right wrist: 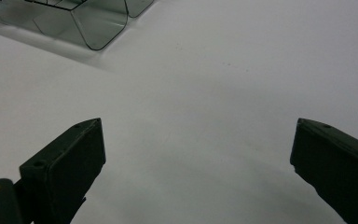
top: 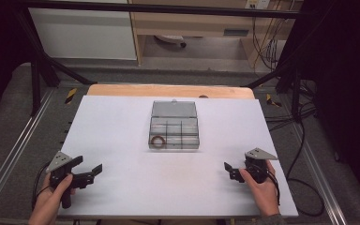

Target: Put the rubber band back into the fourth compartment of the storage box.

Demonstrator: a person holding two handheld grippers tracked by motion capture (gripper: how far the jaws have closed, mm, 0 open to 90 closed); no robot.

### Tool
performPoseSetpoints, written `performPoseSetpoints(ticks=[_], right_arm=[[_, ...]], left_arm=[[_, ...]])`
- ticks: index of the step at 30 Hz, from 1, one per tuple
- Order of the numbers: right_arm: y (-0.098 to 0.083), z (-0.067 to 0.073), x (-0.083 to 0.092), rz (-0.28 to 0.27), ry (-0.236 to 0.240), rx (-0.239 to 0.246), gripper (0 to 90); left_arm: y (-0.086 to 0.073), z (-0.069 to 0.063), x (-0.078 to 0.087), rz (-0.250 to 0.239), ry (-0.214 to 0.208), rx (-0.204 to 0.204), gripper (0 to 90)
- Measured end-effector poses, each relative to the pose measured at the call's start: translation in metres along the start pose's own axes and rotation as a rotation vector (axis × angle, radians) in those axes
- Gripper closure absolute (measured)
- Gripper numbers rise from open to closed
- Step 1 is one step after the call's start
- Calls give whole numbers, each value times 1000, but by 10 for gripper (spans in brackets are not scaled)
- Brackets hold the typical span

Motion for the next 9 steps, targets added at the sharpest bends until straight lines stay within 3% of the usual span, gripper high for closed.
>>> performPoseSetpoints(ticks=[4, 9], right_arm=[[-2, -2, -2, 17, -13, 1, 33], [-6, -2, -8, 64, -27, -7, 30]], left_arm=[[-1, -3, 1, -5, -9, -14, 88], [-13, -10, -2, 39, -33, -36, 87]])
Point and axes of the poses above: each handheld gripper's, and its own axes: x roughly backward along the jaws, y roughly out of its top, z roughly to its left, the point moved 7 cm from there along -x, roughly forward along the jaws, and after that the axes turned 3 degrees about -y, right-handed, at the moved point
